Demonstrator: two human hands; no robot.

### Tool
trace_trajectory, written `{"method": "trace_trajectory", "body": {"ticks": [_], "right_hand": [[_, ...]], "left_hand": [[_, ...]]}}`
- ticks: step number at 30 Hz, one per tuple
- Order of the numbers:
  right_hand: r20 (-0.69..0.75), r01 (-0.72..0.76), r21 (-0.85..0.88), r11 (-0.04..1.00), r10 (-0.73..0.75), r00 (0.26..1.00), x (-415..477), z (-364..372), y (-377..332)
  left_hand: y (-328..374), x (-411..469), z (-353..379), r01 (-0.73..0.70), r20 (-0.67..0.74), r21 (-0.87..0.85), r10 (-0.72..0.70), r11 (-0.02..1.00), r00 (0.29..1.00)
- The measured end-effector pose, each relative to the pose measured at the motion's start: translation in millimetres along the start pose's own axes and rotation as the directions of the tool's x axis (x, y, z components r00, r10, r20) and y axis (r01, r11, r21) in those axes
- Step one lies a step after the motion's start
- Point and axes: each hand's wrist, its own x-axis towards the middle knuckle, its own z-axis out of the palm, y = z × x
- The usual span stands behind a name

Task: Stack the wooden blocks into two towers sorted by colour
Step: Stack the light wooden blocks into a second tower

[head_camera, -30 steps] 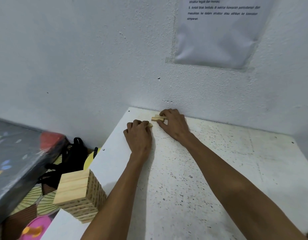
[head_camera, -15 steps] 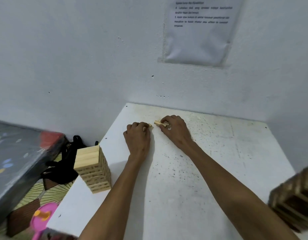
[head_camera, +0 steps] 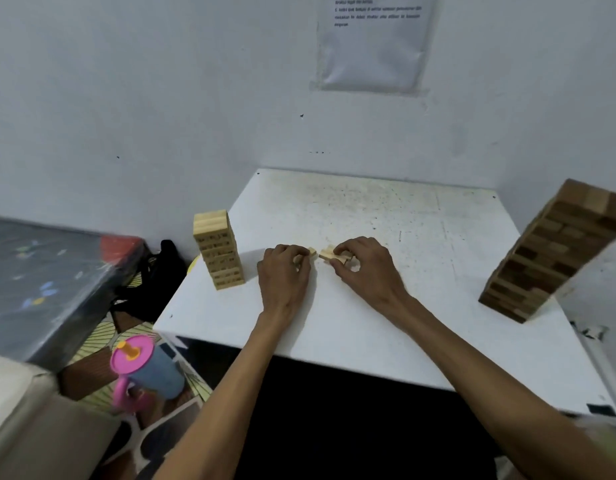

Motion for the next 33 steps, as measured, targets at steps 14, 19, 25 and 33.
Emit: {"method": "trace_trajectory", "body": {"ticks": [14, 19, 25, 33], "right_hand": [[0.202, 0.020, 0.052, 0.998, -0.030, 0.979, -69, -16, -22], [0.221, 0.028, -0.011, 1.000, -0.025, 0.975, -65, -21, -15], [0.255, -0.035, 0.028, 0.999, 0.027, 0.967, -59, -22, -12], [0.173, -0.119, 0.056, 0.991, 0.108, 0.979, -55, -24, -1]], "left_hand": [[-3, -48, -24, -0.079, 0.144, 0.008, 0.077, 0.997, 0.986], [-2, -49, -31, -0.138, 0.259, -0.022, 0.139, 0.990, 0.956], [-3, -41, -29, -0.207, 0.399, -0.020, 0.198, 0.978, 0.895], [1, -35, -36, -0.234, 0.461, -0.036, 0.224, 0.972, 0.859]]}}
